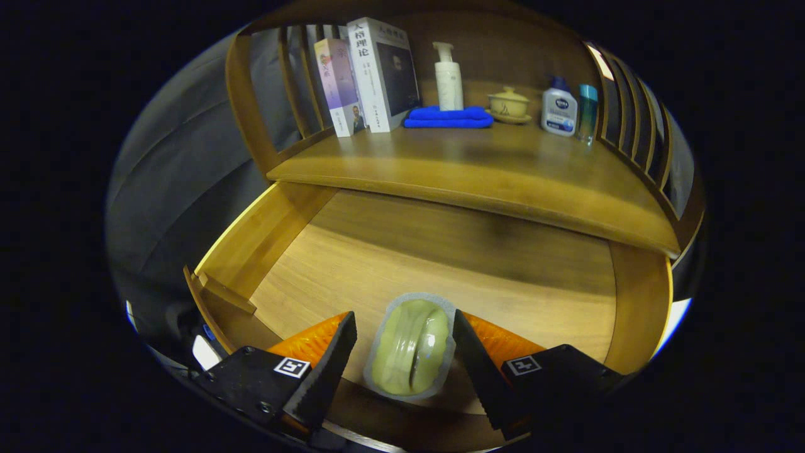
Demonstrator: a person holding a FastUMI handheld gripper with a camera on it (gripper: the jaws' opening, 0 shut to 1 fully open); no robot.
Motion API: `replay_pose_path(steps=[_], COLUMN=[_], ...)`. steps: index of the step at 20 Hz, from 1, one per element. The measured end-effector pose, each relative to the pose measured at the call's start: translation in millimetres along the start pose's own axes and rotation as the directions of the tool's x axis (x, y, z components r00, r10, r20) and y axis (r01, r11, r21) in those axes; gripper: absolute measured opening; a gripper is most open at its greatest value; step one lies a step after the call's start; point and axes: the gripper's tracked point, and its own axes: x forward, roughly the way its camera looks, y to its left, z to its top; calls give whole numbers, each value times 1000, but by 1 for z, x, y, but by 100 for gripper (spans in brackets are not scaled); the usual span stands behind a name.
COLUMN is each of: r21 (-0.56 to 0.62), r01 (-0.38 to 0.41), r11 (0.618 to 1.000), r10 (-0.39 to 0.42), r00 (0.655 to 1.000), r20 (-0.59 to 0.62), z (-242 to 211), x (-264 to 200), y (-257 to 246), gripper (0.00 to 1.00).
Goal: Pull open the drawer, take out the items inside it, and place them on the countertop above the cabinet.
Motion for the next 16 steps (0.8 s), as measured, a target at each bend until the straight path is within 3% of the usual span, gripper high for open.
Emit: replay_pose_path(steps=[2, 5, 7, 10, 11, 13, 16], r21=[23, 62, 68, 75, 75, 58, 46], r01=[-4, -31, -42, -24, -17, -21, -60], r11=[1000, 998, 997, 997, 997, 998, 997], r10=[5, 36, 48, 29, 21, 21, 56], r00=[999, 997, 996, 997, 999, 1000, 995], r20=[-37, -72, -82, -70, -48, 2, 79], z=[-5, -6, -6, -6, -2, 2, 14], x=[8, 10, 11, 13, 16, 15, -5], y=[-5, 0, 0, -4, -7, -5, 9], gripper=[97, 83, 83, 36, 34, 21, 21])
